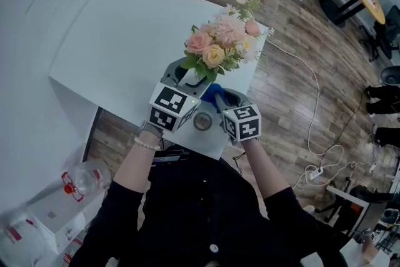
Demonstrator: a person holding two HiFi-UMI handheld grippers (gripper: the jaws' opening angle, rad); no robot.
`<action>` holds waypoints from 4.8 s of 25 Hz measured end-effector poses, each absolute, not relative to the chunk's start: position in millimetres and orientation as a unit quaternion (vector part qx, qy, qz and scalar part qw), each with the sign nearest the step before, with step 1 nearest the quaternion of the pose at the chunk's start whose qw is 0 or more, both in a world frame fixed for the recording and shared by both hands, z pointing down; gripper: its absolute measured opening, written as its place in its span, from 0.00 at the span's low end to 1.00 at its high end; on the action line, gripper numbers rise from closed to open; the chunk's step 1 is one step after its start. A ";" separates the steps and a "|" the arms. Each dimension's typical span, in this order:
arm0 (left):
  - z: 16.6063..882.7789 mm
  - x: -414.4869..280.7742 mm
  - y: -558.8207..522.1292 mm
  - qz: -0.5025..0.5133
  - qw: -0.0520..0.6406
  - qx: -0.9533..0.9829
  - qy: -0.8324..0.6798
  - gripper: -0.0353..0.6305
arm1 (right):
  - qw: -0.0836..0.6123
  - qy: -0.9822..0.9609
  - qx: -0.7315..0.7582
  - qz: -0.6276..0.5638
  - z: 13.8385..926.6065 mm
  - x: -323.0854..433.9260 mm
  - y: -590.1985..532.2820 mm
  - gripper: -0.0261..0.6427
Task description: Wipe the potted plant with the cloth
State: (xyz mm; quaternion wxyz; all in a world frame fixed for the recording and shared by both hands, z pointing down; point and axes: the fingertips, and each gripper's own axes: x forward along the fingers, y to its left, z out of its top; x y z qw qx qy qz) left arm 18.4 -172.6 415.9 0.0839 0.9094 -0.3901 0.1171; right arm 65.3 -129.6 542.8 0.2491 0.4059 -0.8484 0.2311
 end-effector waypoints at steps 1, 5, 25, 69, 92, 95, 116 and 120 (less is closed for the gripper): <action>416.6 19.0 -174.3 0.116 0.083 0.910 -0.389 0.41 | 0.247 -0.846 0.413 0.230 542.0 71.1 -132.3 0.15; 420.2 21.1 -178.0 0.116 0.082 0.914 -0.380 0.41 | 0.242 -0.836 0.436 0.228 538.5 91.8 -139.0 0.15; 423.8 21.6 -170.2 0.105 0.053 0.966 -0.228 0.41 | 0.200 -0.919 0.323 0.103 491.5 114.5 -206.9 0.15; 426.2 -5.4 -196.0 0.061 0.047 0.989 -0.129 0.41 | 0.261 -0.926 0.215 0.168 572.4 34.8 -202.6 0.15; 427.9 24.8 -156.5 0.057 0.021 0.930 -0.362 0.41 | 0.178 -0.898 0.322 0.241 532.2 51.1 -89.2 0.15; 431.6 18.8 -153.8 0.049 0.028 0.928 -0.368 0.41 | 0.154 -0.885 0.360 0.253 521.4 60.7 -81.5 0.15; 422.4 16.7 -148.5 0.049 0.064 0.935 -0.345 0.43 | 0.124 -0.851 0.458 0.225 475.8 110.0 -102.4 0.15; 422.7 10.4 -142.7 0.054 0.070 0.935 -0.343 0.44 | 0.135 -0.849 0.463 0.215 472.9 111.7 -102.4 0.15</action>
